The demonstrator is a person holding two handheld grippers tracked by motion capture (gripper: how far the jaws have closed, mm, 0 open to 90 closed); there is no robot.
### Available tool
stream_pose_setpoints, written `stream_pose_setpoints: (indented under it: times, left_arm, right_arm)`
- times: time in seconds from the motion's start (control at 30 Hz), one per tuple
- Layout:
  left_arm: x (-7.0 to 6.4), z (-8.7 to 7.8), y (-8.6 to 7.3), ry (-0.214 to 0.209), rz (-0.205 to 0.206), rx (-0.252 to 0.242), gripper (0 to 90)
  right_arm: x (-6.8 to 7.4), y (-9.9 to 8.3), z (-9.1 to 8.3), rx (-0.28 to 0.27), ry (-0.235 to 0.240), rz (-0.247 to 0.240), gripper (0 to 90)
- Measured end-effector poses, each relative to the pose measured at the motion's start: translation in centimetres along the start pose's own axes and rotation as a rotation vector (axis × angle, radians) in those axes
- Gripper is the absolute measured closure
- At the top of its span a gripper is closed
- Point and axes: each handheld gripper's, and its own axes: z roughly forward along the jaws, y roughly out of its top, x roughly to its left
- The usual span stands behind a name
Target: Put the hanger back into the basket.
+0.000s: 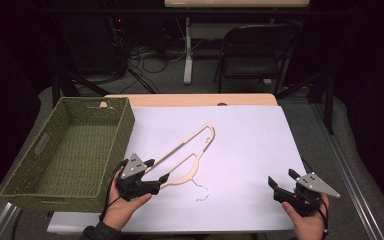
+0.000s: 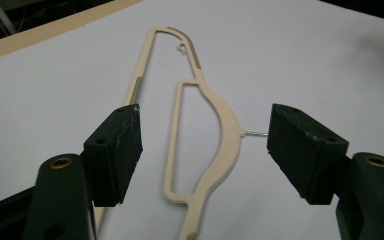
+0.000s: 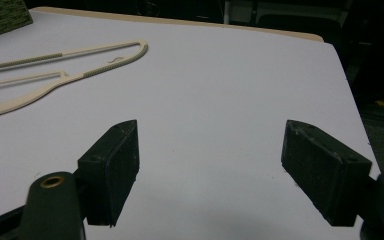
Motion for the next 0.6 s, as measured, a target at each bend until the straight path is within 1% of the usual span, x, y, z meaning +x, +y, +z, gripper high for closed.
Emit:
stream_pose_setpoints:
  times: [0.03, 0.2, 0.23, 0.33, 0.4, 0.43, 0.6]
  left_arm:
    - [0.1, 0.4, 0.1, -0.003, -0.001, 0.007, 30.5]
    - [0.4, 2.1, 0.2, -0.011, 0.006, 0.039, 30.6]
    - [0.4, 2.4, 0.3, -0.007, 0.006, 0.044, 30.6]
    - [0.5, 3.1, 0.4, -0.009, 0.013, 0.063, 30.6]
    - [0.5, 3.6, 0.5, -0.012, 0.009, 0.072, 30.6]
    - [0.5, 3.8, 0.5, -0.014, 0.01, 0.08, 30.7]
    - [0.4, 4.9, 0.7, -0.035, 0.033, 0.129, 30.7]
  right_arm:
    - [0.0, 0.0, 0.1, -0.01, -0.002, 0.002, 23.2]
    - [0.0, 0.0, 0.0, 0.0, 0.0, 0.003, 23.2]
    - [0.0, 0.0, 0.0, 0.001, 0.0, 0.005, 23.2]
    - [0.0, 0.0, 0.1, -0.008, 0.0, 0.003, 23.2]
    - [0.0, 0.0, 0.1, -0.01, 0.002, 0.002, 23.2]
    - [0.0, 0.0, 0.0, 0.0, 0.003, 0.003, 23.2]
    - [-0.1, 0.0, 0.1, 0.003, 0.004, 0.005, 23.2]
